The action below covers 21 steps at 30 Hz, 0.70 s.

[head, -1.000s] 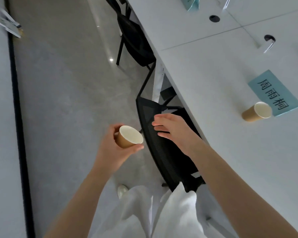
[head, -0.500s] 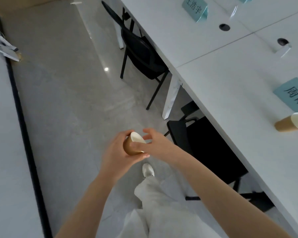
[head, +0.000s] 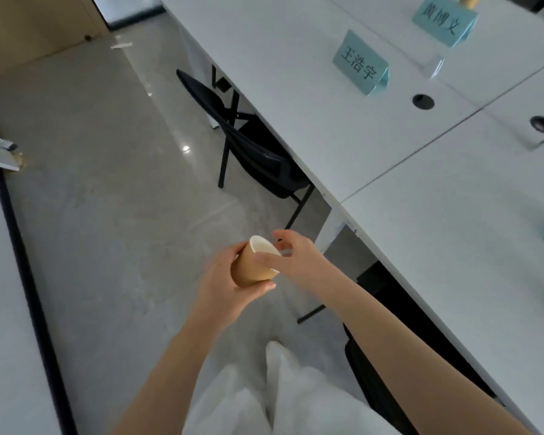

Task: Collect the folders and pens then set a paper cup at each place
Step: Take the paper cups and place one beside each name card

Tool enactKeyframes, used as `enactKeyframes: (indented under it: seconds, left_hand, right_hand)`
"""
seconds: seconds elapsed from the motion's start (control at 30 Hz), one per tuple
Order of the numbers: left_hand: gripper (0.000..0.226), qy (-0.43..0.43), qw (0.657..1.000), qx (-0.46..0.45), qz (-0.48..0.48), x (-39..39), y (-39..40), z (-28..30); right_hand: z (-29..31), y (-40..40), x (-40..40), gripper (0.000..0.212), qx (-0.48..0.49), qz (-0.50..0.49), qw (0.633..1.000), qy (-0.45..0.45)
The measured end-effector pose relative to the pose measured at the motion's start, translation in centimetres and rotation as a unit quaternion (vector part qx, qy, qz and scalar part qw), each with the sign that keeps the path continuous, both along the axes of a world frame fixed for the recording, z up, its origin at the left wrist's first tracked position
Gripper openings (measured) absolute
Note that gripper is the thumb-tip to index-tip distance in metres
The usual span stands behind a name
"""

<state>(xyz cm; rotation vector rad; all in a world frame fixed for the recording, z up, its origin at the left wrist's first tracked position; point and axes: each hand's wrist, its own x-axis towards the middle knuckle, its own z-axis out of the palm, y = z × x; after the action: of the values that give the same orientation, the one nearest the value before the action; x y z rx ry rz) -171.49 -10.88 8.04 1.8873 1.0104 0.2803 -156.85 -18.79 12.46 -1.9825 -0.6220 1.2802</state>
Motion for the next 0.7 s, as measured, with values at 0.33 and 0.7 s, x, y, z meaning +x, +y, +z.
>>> enactKeyframes:
  seconds: [0.33, 0.7]
  left_hand:
    - [0.069, -0.037, 0.997, -0.029, -0.061, 10.5, 13.8, -0.3]
    - [0.071, -0.012, 0.973, -0.057, -0.224, 25.5, 28.8, 2.0]
  right_hand:
    - [-0.3, 11.8, 8.2, 0.063, 0.013, -0.11, 0.994, 0.005]
    - [-0.5, 22.6, 20.6, 0.055, 0.047, -0.292, 0.954, 0.051]
